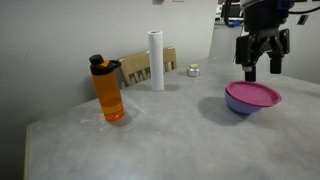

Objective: Put the plate on the table

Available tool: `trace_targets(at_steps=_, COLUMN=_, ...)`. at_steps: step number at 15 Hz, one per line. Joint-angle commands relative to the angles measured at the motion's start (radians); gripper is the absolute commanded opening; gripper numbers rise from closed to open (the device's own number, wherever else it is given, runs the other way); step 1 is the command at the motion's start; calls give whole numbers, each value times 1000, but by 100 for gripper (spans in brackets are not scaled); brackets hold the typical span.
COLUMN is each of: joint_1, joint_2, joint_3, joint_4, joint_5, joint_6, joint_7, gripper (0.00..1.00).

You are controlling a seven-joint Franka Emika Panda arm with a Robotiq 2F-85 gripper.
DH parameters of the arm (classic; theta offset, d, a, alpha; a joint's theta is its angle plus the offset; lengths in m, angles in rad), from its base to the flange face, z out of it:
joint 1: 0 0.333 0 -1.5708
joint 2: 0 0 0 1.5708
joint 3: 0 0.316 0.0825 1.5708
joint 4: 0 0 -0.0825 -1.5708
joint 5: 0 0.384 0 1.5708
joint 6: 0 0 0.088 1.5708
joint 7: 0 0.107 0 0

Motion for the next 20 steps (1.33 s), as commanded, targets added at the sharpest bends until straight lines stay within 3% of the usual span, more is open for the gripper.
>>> trace_targets(at_steps=1, joint_1=-15, joint_2=124, joint_3=-10, joint_4=86, joint_5=-15, joint_6=-23, joint_7=-38, gripper=100)
trace_targets(at_steps=9, joint_1=-32, joint_2=265, joint_3=-63, joint_4=119, joint_5=-28, joint_6=146, joint_7=-40, gripper=100)
trace_targets(at_steps=14, joint_1=-53, joint_2=332, joint_3=-117, joint_4=125, joint_5=-7, joint_6=184, joint_7=50, gripper=100)
trace_targets(at_steps=20, joint_1=-56, joint_2=353, joint_3=-116, joint_4=162, joint_5=24, joint_6=188, joint_7=64, gripper=100)
